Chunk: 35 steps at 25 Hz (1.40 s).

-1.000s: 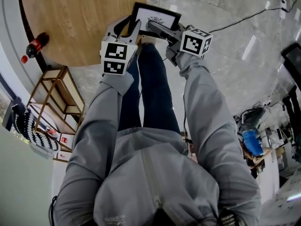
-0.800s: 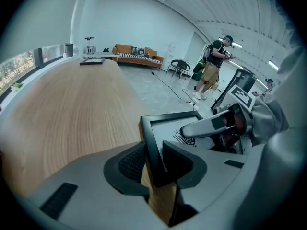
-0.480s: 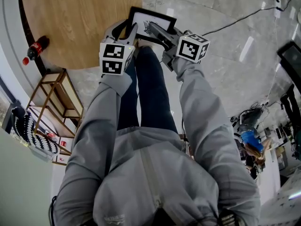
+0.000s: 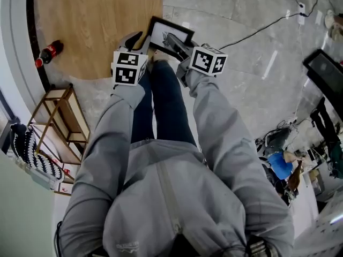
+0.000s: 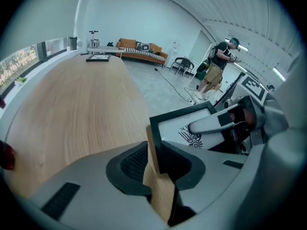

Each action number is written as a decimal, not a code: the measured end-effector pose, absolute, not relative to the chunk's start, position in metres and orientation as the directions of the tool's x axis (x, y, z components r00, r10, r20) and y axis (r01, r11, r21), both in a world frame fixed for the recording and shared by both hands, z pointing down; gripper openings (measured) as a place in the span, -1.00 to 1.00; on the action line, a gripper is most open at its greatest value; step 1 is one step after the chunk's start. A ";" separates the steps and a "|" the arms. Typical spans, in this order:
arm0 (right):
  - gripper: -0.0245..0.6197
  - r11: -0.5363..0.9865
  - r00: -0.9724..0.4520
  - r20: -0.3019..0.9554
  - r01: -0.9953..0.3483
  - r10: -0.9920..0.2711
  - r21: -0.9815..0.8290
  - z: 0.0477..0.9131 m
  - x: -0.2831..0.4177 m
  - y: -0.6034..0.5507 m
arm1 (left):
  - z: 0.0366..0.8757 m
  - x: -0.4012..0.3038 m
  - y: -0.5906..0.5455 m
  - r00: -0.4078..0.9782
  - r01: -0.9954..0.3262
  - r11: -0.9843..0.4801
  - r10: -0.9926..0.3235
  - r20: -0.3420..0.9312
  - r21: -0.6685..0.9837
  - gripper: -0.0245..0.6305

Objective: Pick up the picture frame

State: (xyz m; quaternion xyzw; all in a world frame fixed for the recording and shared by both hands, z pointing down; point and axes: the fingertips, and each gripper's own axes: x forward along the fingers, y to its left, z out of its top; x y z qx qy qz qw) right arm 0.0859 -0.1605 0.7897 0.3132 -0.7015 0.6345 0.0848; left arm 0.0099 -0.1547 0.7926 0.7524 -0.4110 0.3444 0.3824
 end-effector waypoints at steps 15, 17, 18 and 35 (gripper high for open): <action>-0.81 0.139 -0.700 0.625 -0.697 -0.346 -0.703 0.638 0.037 -0.151 | 0.600 -0.051 -0.126 0.537 -0.829 -0.413 -0.398 0.744 0.377 -0.87; -0.81 0.172 -0.694 0.642 -0.711 -0.327 -0.681 0.609 0.027 -0.129 | 0.569 -0.063 -0.105 0.534 -0.831 -0.410 -0.403 0.743 0.375 -0.87; -0.81 0.187 -0.692 0.647 -0.716 -0.321 -0.673 0.593 0.026 -0.120 | 0.554 -0.065 -0.096 0.532 -0.834 -0.403 -0.409 0.742 0.377 -0.87; -0.81 0.438 -0.629 0.547 -0.777 -0.552 -0.452 0.379 0.050 -0.126 | 0.365 -0.069 -0.095 0.479 -0.877 -0.377 -0.632 0.609 0.299 -0.87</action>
